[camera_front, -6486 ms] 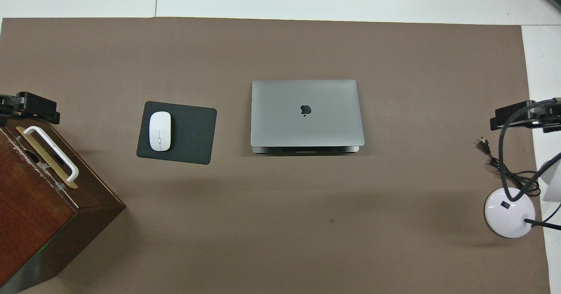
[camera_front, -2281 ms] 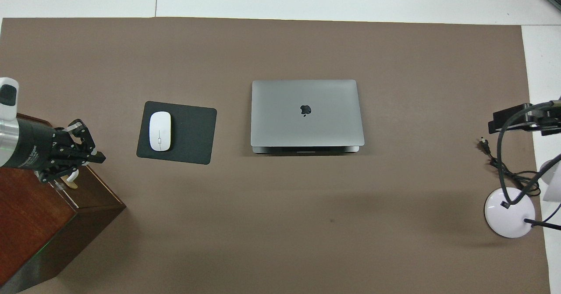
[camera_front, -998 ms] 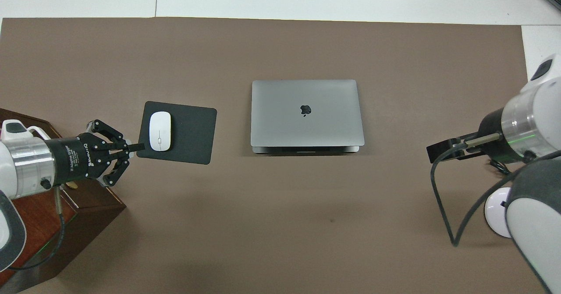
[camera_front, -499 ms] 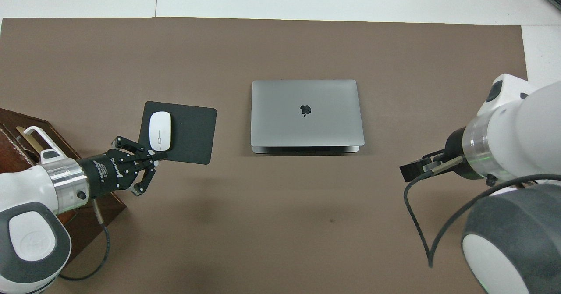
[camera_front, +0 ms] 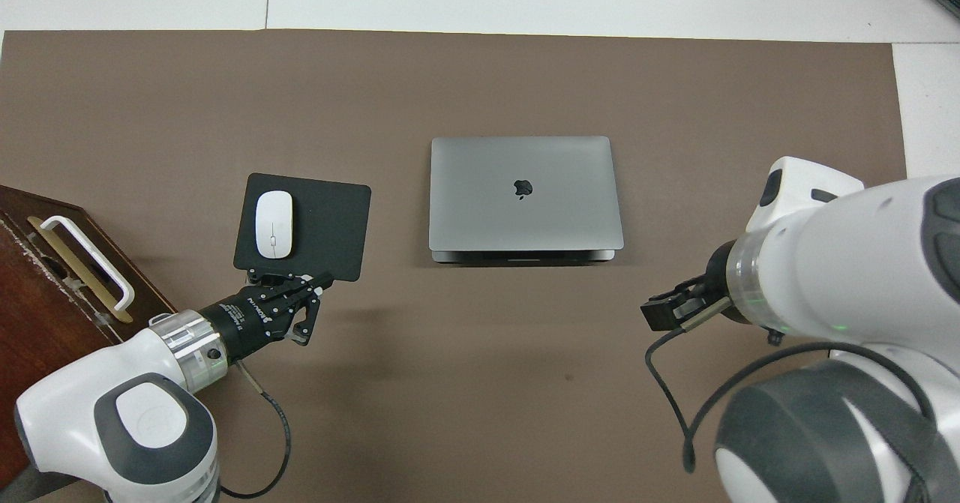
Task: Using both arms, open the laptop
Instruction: 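Move the left gripper toward the laptop while the right gripper approaches, then press the left gripper against the laptop's near side to steady it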
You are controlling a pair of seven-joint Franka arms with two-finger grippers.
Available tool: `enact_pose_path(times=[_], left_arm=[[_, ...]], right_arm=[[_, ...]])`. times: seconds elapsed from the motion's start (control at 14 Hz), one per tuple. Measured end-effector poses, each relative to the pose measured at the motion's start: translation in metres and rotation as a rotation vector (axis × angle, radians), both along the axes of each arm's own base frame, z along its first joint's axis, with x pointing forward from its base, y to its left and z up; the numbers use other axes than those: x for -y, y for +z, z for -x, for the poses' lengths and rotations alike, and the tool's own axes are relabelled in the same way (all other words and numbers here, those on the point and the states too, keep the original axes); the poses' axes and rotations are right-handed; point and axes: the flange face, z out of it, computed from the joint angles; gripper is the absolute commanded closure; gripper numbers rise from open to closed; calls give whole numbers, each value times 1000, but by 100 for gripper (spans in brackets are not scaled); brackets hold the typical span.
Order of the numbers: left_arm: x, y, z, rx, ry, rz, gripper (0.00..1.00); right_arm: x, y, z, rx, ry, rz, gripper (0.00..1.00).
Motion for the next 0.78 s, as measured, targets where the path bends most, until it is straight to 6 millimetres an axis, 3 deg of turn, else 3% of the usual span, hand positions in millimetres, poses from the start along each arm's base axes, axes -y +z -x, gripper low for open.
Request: enact_pose_path(times=[0.14, 0.36, 0.78], left_arm=[[13, -21, 9, -66, 76, 37, 100], [21, -33, 11, -112, 130, 73, 100], [70, -65, 17, -120, 146, 129, 100]], right_arm=[[-10, -3, 3, 22, 67, 22, 0], [-18, -10, 3, 52, 176, 49, 0], [-46, -33, 13, 112, 368, 136, 0]])
